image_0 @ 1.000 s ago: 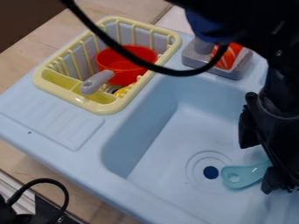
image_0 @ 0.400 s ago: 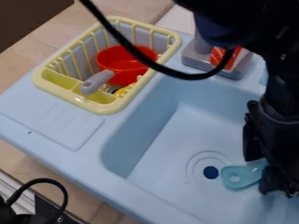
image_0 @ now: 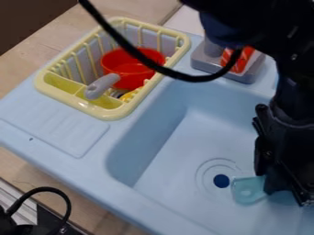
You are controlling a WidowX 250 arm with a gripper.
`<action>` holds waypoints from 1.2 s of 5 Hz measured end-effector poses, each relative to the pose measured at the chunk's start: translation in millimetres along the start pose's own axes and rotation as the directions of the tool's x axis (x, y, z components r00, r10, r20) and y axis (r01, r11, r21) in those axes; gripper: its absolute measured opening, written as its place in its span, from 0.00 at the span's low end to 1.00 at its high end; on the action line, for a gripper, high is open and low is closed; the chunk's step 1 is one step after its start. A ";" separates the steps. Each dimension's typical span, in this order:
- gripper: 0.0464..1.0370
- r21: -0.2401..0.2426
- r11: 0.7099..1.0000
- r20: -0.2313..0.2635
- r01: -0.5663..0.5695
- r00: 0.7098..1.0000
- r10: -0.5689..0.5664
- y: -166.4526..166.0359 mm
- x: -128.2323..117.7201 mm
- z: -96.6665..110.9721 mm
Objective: Move the blue brush to the top left corner of the sink
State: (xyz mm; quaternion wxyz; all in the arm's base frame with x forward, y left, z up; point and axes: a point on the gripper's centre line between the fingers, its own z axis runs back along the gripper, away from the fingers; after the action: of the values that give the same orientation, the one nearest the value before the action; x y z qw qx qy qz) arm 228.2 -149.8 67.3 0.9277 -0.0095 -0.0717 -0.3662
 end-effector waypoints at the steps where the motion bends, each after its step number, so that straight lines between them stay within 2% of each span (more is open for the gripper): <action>1: 0.20 -0.006 0.999 -0.024 -0.040 0.999 0.039 0.7 -7.0 8.2; 3: 0.20 0.030 0.965 0.022 -0.259 0.966 0.259 0.0 -25.7 48.5; 4: 0.20 0.045 0.906 0.042 -0.420 0.907 0.418 2.3 -41.9 66.7; 5: 0.20 0.113 0.775 0.051 -0.621 0.783 0.620 24.6 -57.6 85.8; 6: 0.20 0.110 0.604 0.095 -0.790 0.613 0.784 35.2 -73.6 98.2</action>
State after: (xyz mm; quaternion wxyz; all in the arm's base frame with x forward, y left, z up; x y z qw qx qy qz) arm 186.7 -67.2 155.3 0.9909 0.0187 -0.1028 0.0852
